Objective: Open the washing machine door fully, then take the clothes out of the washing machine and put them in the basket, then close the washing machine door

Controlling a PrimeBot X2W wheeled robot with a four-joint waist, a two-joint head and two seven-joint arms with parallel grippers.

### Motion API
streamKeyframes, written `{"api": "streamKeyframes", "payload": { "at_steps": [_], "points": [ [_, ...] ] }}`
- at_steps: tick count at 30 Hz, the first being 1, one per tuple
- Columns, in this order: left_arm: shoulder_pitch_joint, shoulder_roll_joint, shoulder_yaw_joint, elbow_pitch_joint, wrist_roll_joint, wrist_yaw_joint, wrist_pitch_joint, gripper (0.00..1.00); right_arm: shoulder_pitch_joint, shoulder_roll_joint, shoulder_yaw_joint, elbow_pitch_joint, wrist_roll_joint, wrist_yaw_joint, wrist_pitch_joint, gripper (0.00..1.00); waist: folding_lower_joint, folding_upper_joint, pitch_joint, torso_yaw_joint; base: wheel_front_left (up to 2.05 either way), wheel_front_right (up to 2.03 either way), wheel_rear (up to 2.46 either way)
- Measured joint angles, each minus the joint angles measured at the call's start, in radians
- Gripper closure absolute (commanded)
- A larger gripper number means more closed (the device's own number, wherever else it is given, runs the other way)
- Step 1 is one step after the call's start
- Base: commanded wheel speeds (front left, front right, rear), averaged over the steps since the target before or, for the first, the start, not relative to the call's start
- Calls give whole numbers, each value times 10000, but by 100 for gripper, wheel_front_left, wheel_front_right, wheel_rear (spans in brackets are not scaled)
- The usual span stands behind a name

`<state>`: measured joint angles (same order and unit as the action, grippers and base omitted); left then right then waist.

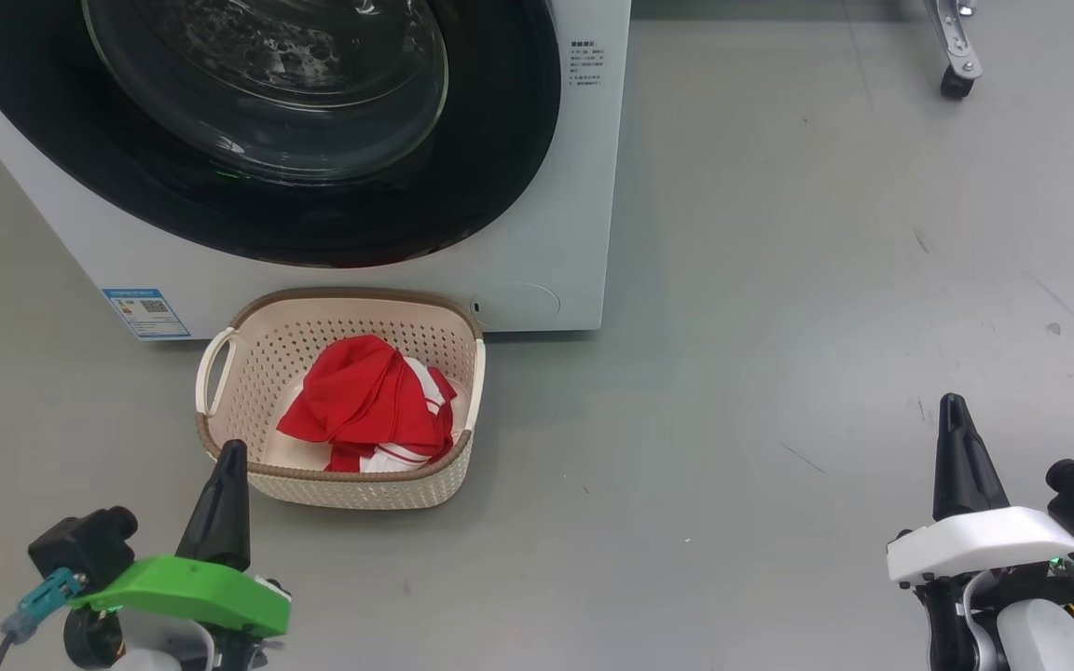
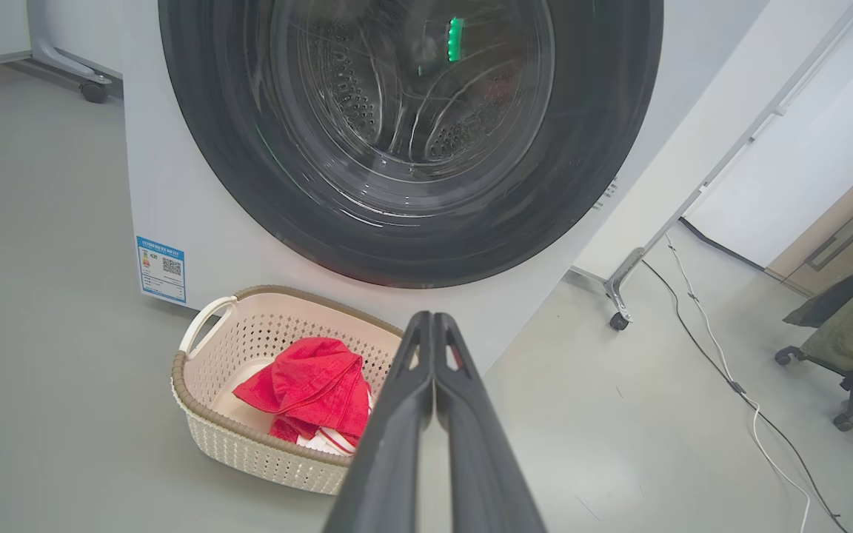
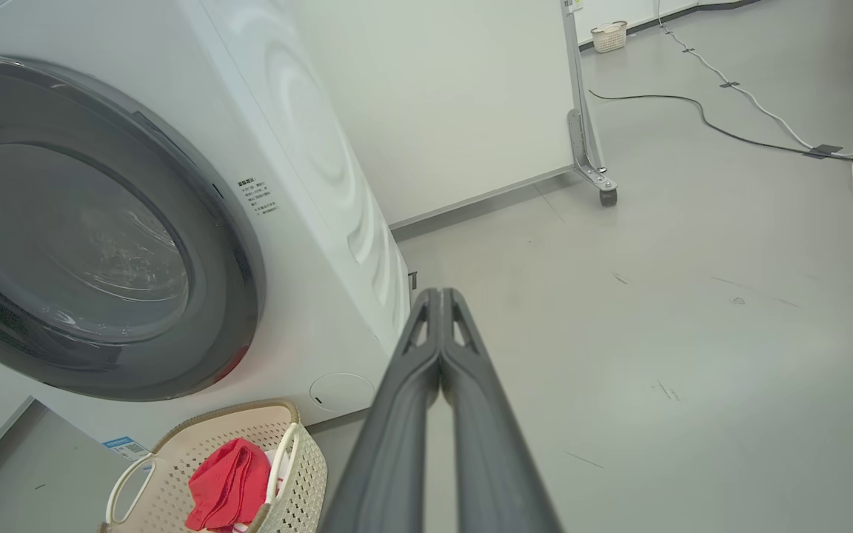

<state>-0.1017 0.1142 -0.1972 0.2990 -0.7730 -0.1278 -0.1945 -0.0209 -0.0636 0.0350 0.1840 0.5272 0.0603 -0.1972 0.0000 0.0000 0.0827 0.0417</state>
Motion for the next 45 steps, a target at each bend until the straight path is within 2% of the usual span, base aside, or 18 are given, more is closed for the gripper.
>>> {"api": "streamKeyframes", "payload": {
  "at_steps": [45],
  "points": [
    [36,-255,1243,-115,-4569,0,1442,100,-135,96,-882,502,5705,313,1661,100,0,0,-428,-226,0,0,0]
  ]
}}
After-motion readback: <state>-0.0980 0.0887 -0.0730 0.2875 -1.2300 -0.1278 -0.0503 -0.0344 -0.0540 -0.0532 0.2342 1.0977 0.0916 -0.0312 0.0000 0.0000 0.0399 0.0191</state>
